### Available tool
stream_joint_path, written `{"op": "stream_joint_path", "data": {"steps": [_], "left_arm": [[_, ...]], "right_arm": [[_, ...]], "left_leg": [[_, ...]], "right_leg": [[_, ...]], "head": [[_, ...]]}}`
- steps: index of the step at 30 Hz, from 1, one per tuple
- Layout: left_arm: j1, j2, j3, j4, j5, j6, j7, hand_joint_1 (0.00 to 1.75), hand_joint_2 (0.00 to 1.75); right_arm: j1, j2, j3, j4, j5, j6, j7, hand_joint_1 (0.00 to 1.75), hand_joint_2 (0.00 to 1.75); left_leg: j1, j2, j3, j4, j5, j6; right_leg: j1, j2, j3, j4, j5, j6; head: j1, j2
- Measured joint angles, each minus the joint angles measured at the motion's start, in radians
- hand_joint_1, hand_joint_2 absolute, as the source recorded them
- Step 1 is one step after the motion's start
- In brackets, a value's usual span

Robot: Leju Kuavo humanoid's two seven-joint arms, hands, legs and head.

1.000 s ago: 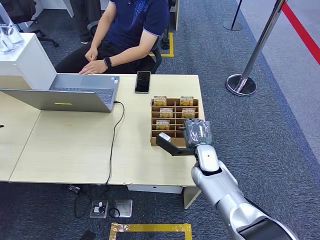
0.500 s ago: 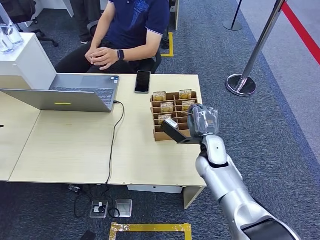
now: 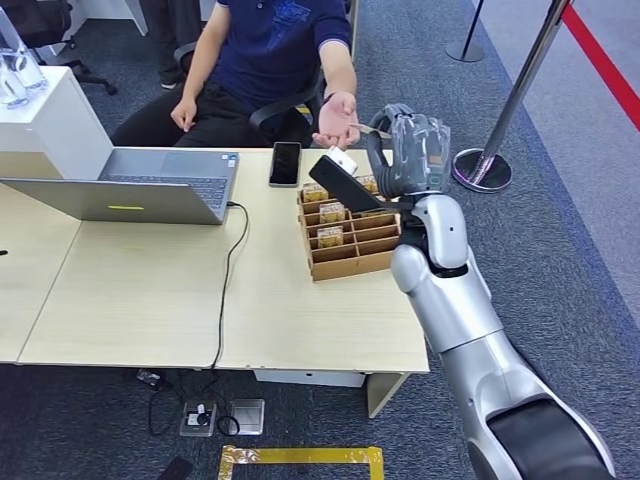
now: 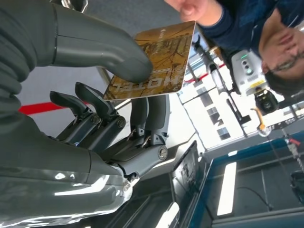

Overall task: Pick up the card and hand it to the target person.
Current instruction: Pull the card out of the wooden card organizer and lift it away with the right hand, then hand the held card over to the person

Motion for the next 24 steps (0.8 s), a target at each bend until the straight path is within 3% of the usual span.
{"op": "stream_joint_path", "data": {"steps": [8,13,22,24], "left_arm": [[-0.021,-0.001,-0.003,0.0,-0.033,-0.011,0.015,0.0,0.0],[-0.024,-0.004,-0.004,0.0,-0.047,-0.017,0.019,0.0,0.0],[-0.026,-0.009,-0.004,0.0,-0.054,-0.011,0.025,0.0,0.0],[-0.026,-0.009,-0.004,0.0,-0.054,-0.009,0.029,0.0,0.0]], "right_arm": [[-0.142,0.051,0.013,0.284,0.144,-0.194,0.04,1.75,1.75],[-0.158,0.062,0.019,0.336,0.288,-0.207,0.086,1.75,1.75],[-0.165,0.081,-0.009,0.423,0.325,-0.21,0.059,1.73,1.75],[-0.166,0.085,-0.021,0.442,0.322,-0.21,0.05,0.86,1.75]], "left_leg": [[0.0,0.0,0.0,0.0,0.0,0.0],[0.0,0.0,0.0,0.0,0.0,0.0],[0.0,0.0,0.0,0.001,0.0,0.0],[0.0,0.0,0.0,0.001,0.0,0.0]], "right_leg": [[0.0,0.0,-0.001,0.001,0.0,0.0],[0.0,0.0,-0.001,0.001,0.0,0.0],[0.0,0.0,-0.001,0.001,0.0,-0.001],[0.0,0.0,-0.001,0.001,0.0,-0.001]], "head": [[-0.001,0.0],[0.0,0.0],[0.0,0.0],[-0.001,0.0]]}}
